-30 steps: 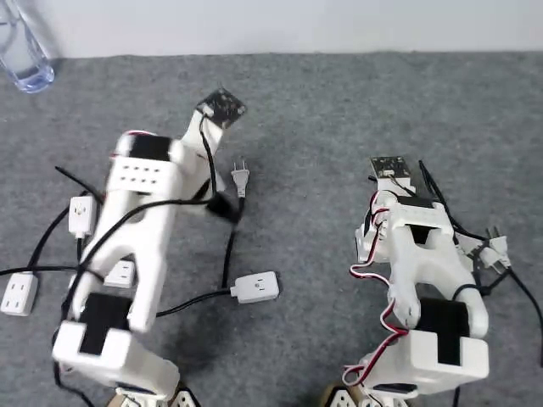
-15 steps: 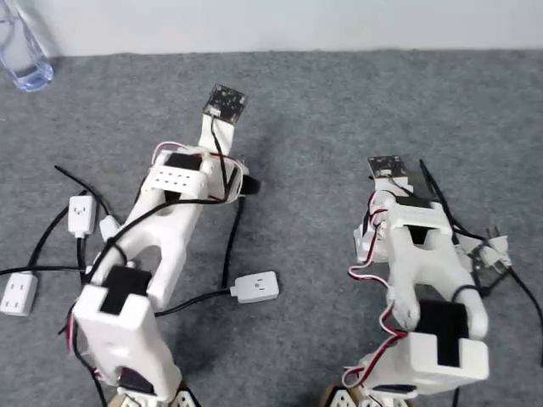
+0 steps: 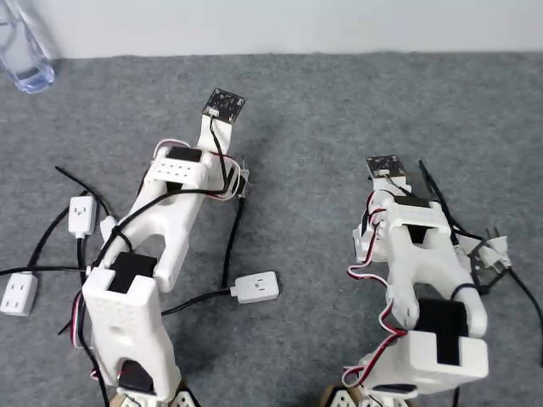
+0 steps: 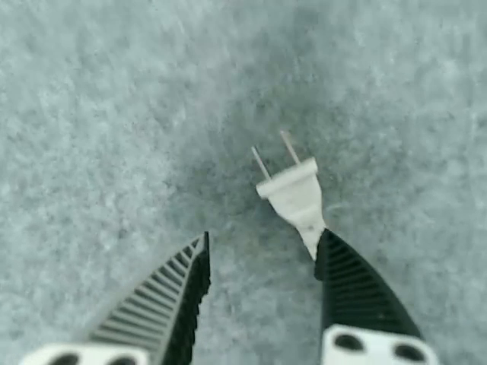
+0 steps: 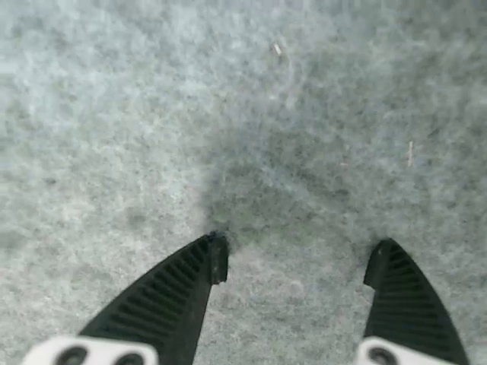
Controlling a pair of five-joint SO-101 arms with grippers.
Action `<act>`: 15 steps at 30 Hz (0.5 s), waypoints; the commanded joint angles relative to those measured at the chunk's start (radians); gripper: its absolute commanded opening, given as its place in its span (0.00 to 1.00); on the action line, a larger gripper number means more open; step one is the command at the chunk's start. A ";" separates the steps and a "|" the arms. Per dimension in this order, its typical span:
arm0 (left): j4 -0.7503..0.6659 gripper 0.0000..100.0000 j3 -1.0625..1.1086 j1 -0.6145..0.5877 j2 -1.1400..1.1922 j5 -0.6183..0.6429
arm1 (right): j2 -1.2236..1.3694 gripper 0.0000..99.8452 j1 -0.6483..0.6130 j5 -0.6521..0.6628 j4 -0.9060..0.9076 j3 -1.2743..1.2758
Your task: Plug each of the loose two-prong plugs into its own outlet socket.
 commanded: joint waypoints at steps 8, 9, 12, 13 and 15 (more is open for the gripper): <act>0.422 0.31 -0.446 0.048 0.262 0.012 | -0.036 0.30 -0.025 0.015 -0.025 -0.006; 0.446 0.35 -0.481 0.048 0.285 0.012 | -0.036 0.30 -0.025 0.015 -0.025 -0.006; 0.528 0.37 -0.596 0.046 0.361 0.014 | -0.036 0.30 -0.025 0.015 -0.025 -0.006; 0.554 0.36 -0.633 0.048 0.385 0.011 | -0.036 0.30 -0.025 0.015 -0.025 -0.006; 0.600 0.32 -0.704 0.048 0.433 0.009 | -0.036 0.30 -0.025 0.015 -0.025 -0.006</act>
